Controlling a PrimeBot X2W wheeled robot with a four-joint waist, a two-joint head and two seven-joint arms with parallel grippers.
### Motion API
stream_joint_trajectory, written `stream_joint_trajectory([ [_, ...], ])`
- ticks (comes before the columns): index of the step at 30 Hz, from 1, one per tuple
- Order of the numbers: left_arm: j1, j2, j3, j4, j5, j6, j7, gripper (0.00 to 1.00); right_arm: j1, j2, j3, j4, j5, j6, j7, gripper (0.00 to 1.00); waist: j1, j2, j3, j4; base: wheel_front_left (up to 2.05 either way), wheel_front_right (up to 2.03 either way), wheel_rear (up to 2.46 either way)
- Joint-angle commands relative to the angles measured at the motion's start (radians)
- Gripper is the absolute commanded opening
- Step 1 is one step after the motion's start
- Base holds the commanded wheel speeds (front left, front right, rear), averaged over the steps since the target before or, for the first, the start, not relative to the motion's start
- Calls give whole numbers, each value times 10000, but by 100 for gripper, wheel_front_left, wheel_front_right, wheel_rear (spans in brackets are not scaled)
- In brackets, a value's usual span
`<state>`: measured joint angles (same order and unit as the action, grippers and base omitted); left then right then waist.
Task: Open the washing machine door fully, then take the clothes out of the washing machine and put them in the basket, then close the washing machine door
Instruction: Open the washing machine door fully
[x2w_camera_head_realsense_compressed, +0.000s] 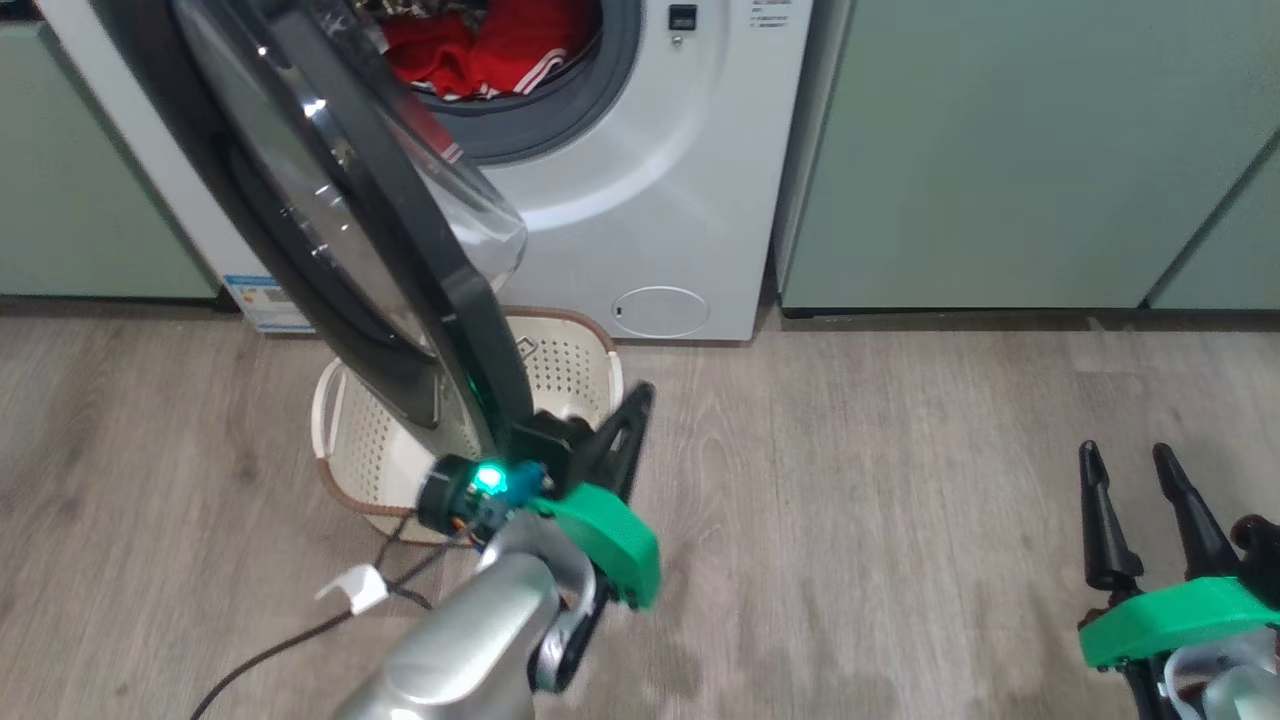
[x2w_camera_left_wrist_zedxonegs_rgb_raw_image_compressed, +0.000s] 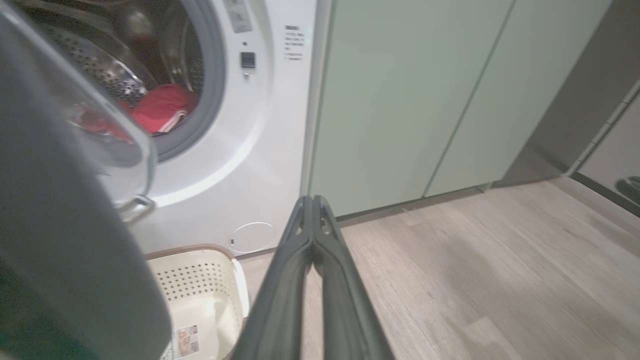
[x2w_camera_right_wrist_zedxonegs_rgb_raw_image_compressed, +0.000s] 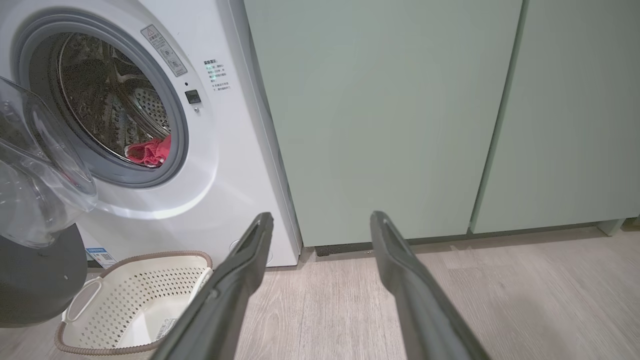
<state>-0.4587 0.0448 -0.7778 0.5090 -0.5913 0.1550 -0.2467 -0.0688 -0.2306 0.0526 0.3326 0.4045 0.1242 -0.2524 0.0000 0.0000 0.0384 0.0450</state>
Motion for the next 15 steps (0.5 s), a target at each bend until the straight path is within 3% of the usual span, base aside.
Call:
stream_joint_trajectory([
  [1,-639,55,746,-258,33,145,-143,0,-380,-278,125,-344,-49,65,-93,100,0,0,67,146,0,0,0],
  [15,-336,55,2486,-301,889,191,-149,0,-637,-205,423,-271,-1,65,-93,100,0,0,77,805,0,0,0],
])
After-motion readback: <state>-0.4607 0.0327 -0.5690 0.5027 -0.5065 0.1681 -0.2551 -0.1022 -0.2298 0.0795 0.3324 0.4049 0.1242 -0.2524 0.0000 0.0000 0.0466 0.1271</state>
